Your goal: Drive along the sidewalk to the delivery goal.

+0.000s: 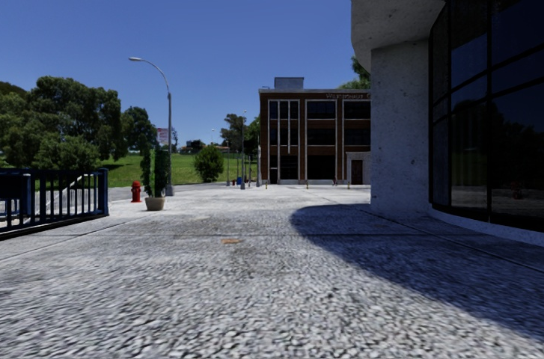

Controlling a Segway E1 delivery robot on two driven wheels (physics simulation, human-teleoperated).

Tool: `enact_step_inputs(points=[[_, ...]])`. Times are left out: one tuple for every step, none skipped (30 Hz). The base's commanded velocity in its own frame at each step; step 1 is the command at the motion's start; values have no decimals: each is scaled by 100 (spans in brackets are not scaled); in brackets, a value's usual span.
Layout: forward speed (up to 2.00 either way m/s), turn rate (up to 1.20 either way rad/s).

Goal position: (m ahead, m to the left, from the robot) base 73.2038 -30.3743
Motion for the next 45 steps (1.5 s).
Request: enact_step_inputs(points=[[200, 0], [200, 0], [200, 0], [200, 0], [200, 0], [200, 0], [200, 0], [200, 0], [200, 0], [200, 0], [200, 0], [200, 0], [200, 0], [200, 0], [200, 0], [200, 0], [200, 0], [200, 0], [200, 0], [200, 0], [200, 0], [200, 0], [200, 0], [200, 0], [200, 0], [200, 0], [200, 0], [200, 0], [200, 0], [200, 0], [200, 0], [200, 0], [200, 0], [200, 0], [200, 0], [200, 0], [200, 0], [200, 0], [200, 0], [200, 0], [200, 0], [200, 0], [200, 0], [200, 0], [200, 0]])
